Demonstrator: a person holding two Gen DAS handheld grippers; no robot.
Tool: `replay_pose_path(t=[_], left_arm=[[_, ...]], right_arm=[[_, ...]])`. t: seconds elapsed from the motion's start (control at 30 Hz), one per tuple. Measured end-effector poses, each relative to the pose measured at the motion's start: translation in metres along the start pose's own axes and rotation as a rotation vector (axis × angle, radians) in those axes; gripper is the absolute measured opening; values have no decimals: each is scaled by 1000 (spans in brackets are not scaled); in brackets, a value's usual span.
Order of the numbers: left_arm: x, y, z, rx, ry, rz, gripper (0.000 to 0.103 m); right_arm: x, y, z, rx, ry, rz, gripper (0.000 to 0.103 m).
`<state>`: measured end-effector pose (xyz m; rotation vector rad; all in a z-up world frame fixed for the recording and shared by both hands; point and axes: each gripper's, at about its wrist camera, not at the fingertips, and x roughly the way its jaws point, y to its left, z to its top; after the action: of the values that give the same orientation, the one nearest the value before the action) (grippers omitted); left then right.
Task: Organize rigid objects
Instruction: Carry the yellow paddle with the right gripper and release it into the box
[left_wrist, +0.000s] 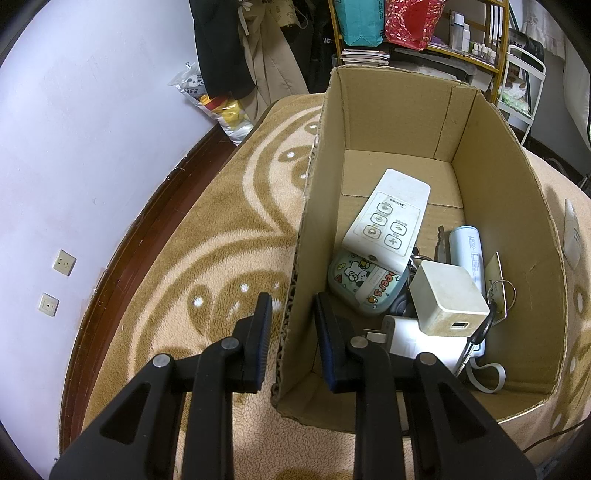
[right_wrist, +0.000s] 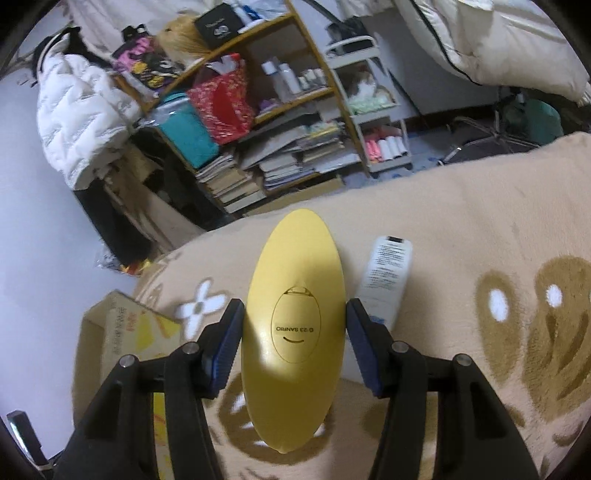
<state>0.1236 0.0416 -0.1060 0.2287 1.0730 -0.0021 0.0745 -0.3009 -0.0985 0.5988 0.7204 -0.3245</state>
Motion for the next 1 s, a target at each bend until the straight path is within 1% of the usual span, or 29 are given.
replay_pose_path(t=[0.43, 0.67, 1.0], left_arm=[[0, 0, 0, 1, 0, 0, 24], [0, 0, 0, 0, 0, -1, 24], [0, 0, 1, 0, 1, -1, 24]], right_arm=[[-21, 72, -13, -147, -13, 115, 60], [-38, 111, -22, -235, -34, 184, 60], [-44, 158, -47, -370, -7, 252, 60]])
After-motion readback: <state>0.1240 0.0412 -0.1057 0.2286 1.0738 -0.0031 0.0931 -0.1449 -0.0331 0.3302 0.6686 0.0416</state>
